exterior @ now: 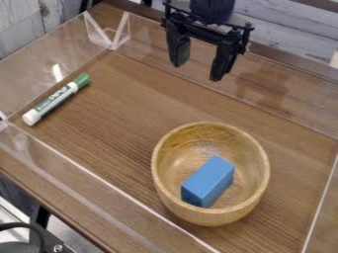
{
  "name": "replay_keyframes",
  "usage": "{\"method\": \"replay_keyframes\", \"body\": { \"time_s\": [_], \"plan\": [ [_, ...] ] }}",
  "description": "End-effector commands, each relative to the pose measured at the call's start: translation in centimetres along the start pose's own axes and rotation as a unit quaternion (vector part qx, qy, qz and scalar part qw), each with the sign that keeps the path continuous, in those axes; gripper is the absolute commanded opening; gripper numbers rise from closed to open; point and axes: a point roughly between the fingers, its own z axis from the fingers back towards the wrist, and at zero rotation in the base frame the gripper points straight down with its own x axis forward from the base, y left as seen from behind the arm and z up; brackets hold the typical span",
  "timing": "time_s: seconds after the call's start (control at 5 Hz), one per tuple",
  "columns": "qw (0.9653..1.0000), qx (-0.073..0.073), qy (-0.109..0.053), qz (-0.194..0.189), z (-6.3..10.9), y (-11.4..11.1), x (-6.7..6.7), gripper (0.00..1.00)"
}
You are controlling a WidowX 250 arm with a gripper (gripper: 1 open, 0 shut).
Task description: Remove the blue block from inside the brown bowl and put it on the table
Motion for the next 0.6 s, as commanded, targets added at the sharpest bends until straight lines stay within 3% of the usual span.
{"method": "replay_keyframes", "body": {
  "time_s": [0.0,0.2,0.4],
  "plan": [
    [1.0,-0.002,0.001,-0.003,-0.5,-0.9,-1.2,1.0],
    [0.9998,-0.006,-0.006,-0.017,-1.2,-2.5,-3.1,1.0],
    [0.9996,-0.008,-0.011,-0.025,-1.3,-3.5,-4.0,1.0]
  ]
}}
